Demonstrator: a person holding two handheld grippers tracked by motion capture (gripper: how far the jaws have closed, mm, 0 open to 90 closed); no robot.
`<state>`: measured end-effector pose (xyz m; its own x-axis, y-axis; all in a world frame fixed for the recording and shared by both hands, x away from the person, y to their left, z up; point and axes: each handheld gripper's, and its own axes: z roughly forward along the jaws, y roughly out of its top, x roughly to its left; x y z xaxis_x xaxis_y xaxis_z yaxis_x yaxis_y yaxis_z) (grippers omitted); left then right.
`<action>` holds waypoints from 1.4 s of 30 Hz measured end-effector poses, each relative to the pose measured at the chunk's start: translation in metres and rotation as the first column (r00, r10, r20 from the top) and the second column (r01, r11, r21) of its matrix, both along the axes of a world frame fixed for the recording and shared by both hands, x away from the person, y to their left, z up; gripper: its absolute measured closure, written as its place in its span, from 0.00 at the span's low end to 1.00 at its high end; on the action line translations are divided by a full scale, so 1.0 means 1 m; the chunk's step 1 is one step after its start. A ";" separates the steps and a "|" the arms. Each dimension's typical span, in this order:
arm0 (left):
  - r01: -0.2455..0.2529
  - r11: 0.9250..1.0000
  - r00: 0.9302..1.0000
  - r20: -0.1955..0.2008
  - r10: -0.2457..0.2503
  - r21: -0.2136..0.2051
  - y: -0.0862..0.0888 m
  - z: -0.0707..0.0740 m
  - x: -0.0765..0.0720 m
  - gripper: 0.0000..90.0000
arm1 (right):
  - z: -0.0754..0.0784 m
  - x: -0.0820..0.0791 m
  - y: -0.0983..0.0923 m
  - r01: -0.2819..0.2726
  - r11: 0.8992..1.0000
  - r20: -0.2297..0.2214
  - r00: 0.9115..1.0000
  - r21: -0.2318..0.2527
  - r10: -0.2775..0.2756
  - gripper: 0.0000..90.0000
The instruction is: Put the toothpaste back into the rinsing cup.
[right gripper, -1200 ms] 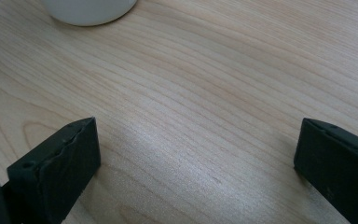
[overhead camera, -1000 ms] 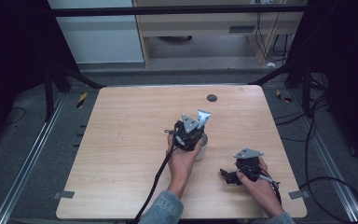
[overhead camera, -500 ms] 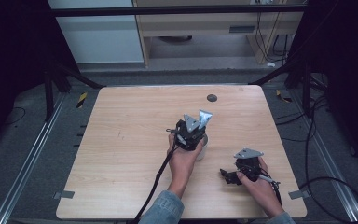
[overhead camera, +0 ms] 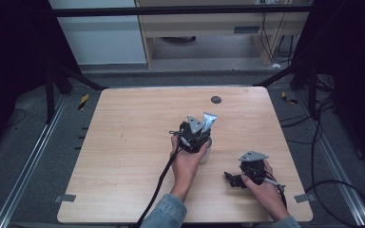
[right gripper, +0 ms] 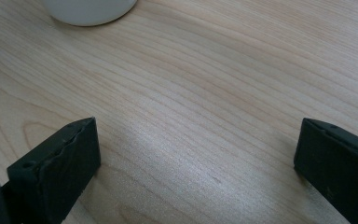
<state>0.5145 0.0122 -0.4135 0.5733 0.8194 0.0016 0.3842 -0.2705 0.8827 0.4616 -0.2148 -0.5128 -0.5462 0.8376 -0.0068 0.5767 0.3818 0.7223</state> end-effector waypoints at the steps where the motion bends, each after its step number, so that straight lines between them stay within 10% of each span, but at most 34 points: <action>1: -0.001 1.000 1.000 -0.002 0.001 0.004 0.000 0.000 0.000 0.69 | 0.000 0.000 0.000 0.000 1.000 0.000 1.000 0.000 0.000 0.01; 34: 0.029 0.999 0.999 0.030 -0.030 0.037 0.008 0.010 -0.024 0.38 | 0.000 0.000 0.000 0.000 1.000 -0.001 1.000 0.001 0.000 0.01; 42: 0.065 0.996 0.997 -0.037 -0.063 0.063 0.016 0.016 -0.028 0.12 | 0.000 0.000 0.000 0.000 1.000 -0.001 1.000 0.002 0.000 0.01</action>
